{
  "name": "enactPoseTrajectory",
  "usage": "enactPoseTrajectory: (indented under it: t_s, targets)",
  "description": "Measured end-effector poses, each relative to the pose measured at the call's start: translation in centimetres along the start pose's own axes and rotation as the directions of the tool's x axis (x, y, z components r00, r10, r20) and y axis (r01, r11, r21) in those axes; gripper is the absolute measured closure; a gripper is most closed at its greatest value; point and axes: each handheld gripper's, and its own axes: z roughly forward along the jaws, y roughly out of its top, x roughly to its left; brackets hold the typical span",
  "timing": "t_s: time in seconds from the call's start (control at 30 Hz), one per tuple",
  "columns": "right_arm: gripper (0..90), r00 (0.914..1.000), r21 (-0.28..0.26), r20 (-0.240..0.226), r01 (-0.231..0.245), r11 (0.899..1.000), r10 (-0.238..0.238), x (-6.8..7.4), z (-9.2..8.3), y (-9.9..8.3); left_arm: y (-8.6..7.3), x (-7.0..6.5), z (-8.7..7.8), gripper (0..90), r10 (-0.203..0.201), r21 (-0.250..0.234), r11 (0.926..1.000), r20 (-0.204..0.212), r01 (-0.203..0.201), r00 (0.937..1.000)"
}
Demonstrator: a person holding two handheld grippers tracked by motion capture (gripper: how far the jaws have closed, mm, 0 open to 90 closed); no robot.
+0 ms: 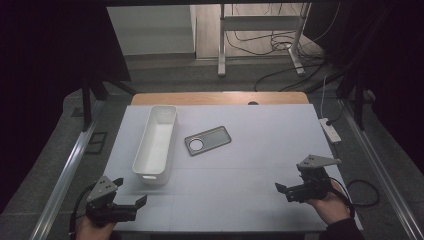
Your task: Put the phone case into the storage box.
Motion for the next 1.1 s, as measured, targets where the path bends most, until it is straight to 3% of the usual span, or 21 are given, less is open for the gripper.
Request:
enactPoseTrajectory:
  t_s: [0.87, 1.1]
  targets:
    - [0.0, 0.9966, 0.008, -0.082, 0.003, 1.0, -0.002, 0.5, 3.1, 2.3, 0.0, 0.1, 0.0, 1.3, -0.004, 0.001, 1.0, 0.006, 0.004, 1.0]
    - [0.0, 0.9956, 0.009, -0.092, 0.022, 1.0, -0.021, 0.5, 4.3, 3.3, 0.0, 0.1, 0.0, 1.3, -0.005, 0.0, 1.0, 0.009, 0.005, 0.9999]
